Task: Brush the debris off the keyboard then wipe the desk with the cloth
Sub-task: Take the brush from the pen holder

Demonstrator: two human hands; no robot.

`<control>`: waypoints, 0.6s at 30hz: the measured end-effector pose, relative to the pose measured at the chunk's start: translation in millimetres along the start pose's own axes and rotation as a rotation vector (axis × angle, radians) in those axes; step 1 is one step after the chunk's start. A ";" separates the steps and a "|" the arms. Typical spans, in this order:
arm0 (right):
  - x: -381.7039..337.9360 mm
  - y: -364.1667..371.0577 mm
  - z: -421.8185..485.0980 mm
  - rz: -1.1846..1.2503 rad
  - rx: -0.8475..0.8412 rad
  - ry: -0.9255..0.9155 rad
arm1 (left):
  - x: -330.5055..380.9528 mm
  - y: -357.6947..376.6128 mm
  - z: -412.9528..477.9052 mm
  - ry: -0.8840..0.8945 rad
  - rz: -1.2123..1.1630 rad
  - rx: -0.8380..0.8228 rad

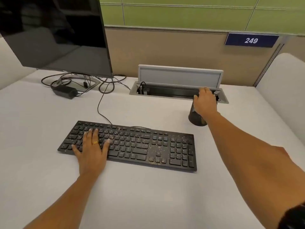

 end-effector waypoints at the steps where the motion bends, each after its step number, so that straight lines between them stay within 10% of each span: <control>1: 2.3 -0.2 2.5 -0.042 -0.011 -0.007 | 0.0 -1.6 -0.2 -0.018 -0.001 0.015; 18: -4.2 -17.7 1.1 0.181 0.196 -0.060 | -0.1 -3.6 -4.3 -0.032 -0.040 0.115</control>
Point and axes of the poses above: each hand's wrist, its own z-axis towards the middle knuckle, its own y-axis out of the palm, x = y × z, the point moved 7 cm from there along z, towards the middle knuckle
